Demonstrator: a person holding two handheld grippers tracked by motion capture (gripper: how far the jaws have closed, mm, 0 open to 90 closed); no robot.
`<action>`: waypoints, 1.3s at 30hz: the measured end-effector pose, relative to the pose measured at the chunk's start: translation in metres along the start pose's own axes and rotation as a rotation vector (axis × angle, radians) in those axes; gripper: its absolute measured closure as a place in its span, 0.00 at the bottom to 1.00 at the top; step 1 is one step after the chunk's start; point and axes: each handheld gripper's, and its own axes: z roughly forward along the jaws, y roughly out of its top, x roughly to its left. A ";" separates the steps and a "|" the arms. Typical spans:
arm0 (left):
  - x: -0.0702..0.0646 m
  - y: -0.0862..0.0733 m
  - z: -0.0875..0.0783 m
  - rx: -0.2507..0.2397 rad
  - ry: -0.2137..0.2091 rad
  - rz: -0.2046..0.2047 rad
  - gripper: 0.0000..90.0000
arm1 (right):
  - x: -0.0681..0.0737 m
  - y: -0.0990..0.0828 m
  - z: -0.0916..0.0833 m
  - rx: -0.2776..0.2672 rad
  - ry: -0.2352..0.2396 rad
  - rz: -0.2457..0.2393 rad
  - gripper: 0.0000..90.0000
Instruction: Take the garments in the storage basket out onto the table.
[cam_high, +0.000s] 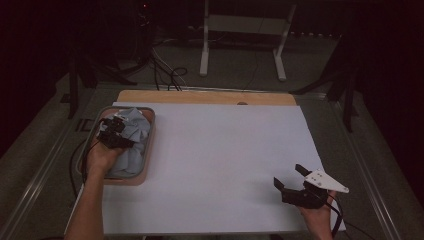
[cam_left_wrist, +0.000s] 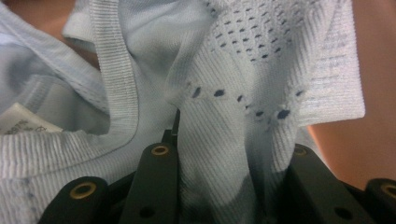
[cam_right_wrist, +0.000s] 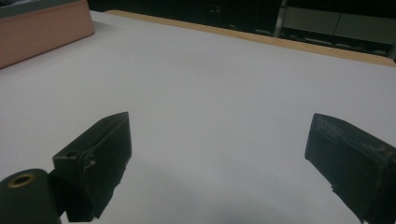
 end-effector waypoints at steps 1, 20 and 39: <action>0.001 -0.001 -0.002 -0.008 0.000 -0.003 0.79 | 0.000 0.000 0.000 -0.001 0.000 0.000 0.08; 0.001 -0.007 -0.031 -0.150 -0.025 -0.014 0.79 | 0.000 0.000 -0.001 -0.003 -0.001 0.005 0.08; -0.002 -0.012 -0.053 -0.265 -0.060 -0.013 0.79 | 0.000 0.000 -0.001 -0.002 -0.005 0.004 0.08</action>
